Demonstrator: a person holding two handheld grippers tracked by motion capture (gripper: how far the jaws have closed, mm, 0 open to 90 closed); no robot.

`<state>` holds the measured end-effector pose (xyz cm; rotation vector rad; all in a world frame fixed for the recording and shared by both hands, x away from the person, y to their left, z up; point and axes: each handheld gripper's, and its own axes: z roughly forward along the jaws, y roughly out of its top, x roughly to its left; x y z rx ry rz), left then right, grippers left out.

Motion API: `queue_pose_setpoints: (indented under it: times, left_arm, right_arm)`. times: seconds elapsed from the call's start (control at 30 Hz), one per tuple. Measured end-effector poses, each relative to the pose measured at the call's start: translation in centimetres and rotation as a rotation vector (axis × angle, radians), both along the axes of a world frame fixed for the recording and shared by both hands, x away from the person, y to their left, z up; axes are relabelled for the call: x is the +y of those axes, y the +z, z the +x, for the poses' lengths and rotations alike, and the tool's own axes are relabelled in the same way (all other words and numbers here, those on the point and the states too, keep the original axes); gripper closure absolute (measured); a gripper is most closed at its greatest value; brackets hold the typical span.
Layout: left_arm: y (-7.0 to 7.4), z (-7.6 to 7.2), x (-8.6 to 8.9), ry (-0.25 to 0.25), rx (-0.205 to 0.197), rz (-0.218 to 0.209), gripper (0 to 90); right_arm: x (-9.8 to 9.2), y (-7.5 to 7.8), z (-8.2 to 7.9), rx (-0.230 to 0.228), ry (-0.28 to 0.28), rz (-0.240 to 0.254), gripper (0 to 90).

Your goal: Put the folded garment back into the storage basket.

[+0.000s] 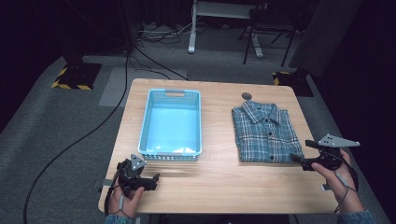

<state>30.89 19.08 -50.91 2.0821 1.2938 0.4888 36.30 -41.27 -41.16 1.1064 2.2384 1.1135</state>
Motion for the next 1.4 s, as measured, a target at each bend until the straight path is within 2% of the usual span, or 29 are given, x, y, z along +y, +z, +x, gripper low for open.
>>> queue_pose_setpoints:
  times: [0.27,0.57,0.73,0.93,1.03,1.13,1.4]
  left_arm:
    - [0.0,0.0,0.0,-0.001,0.001,0.0,0.3]
    - [0.0,0.0,0.0,0.0,0.0,0.0,0.3]
    - [0.0,0.0,0.0,-0.001,0.0,0.0,0.3]
    - [0.0,0.0,0.0,0.0,0.001,0.0,0.3]
    - [0.0,0.0,0.0,0.0,0.0,0.0,0.4]
    - [0.0,-0.1,0.0,0.001,0.0,-0.001,0.4]
    - [0.0,-0.1,0.0,0.002,0.0,-0.001,0.4]
  right_arm:
    - [0.3,0.4,0.6,-0.01,-0.004,0.008,6.0]
    - [0.6,1.4,2.0,-0.048,-0.013,0.036,5.4]
    - [0.7,1.8,2.4,-0.049,-0.002,0.033,5.4]
    - [0.9,2.2,3.1,-0.088,0.005,0.02,4.9]
    - [1.1,2.4,3.4,-0.089,0.006,0.019,5.3]
    - [0.8,2.9,3.7,-0.058,-0.001,0.028,5.8]
    - [0.9,3.1,4.5,-0.057,0.004,0.046,4.6]
